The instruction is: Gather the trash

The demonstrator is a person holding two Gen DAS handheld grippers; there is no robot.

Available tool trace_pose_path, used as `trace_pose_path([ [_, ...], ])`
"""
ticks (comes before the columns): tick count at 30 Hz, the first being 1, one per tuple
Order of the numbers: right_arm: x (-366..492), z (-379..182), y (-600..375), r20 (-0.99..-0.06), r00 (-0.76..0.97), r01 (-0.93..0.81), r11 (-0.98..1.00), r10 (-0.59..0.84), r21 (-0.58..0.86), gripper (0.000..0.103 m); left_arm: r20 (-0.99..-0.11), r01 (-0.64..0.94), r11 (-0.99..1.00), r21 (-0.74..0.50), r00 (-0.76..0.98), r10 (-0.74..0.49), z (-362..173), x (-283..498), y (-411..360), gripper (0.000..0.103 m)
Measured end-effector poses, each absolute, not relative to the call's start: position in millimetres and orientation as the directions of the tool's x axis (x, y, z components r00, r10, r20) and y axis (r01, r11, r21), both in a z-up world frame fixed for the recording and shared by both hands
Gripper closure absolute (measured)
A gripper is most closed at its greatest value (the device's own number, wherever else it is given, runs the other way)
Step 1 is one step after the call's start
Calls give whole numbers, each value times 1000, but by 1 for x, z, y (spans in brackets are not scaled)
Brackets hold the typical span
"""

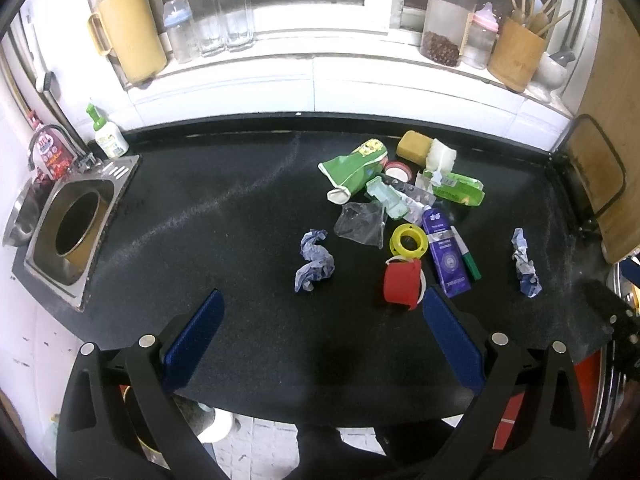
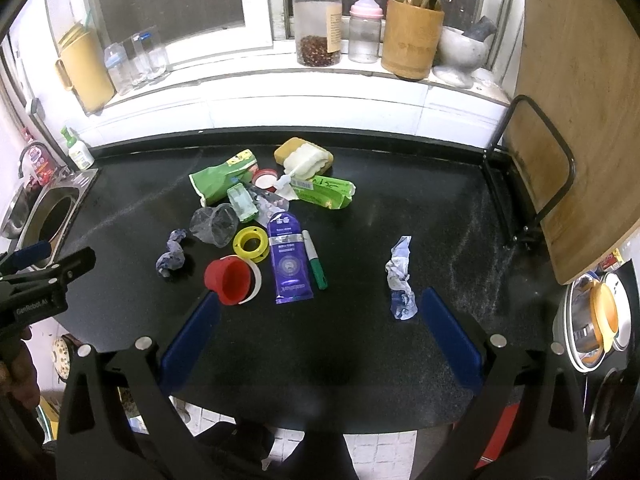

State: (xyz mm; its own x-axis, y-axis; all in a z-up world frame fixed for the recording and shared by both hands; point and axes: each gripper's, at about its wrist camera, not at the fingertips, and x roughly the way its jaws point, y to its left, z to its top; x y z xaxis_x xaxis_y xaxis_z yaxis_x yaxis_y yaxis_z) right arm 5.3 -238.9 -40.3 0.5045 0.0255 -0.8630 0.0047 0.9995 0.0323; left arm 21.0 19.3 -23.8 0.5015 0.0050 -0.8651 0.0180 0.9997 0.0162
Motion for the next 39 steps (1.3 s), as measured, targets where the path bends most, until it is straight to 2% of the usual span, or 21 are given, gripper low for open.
trace_pose_path([
  [11, 22, -94, -294, -868, 497, 76, 996, 8, 54, 6, -885, 67, 998, 21, 465, -13, -98, 57, 27, 7],
  [24, 86, -229, -346, -945, 327, 133, 991, -23, 22, 6, -906, 113, 993, 42, 423, -10, -194, 112, 24, 7],
  [27, 94, -248, -347, -954, 300, 121, 992, -17, 20, 12, -910, 110, 994, 20, 415, -28, -205, 121, 28, 7],
  [29, 97, -256, -346, -961, 276, 105, 994, -17, 13, 22, -913, 107, 994, 16, 408, -29, -211, 124, 30, 9],
  [34, 98, -267, -342, -967, 254, 59, 998, -15, 0, 75, -913, 140, 990, 16, 406, -43, -222, 128, 29, 33],
  [36, 98, -266, -338, -967, 254, 36, 999, -22, -14, 77, -907, 161, 987, 27, 419, -43, -220, 127, 26, 62],
  [39, 97, -263, -332, -965, 260, 25, 1000, -6, 1, 78, -909, 158, 987, 17, 413, -50, -219, 129, 26, 67],
])
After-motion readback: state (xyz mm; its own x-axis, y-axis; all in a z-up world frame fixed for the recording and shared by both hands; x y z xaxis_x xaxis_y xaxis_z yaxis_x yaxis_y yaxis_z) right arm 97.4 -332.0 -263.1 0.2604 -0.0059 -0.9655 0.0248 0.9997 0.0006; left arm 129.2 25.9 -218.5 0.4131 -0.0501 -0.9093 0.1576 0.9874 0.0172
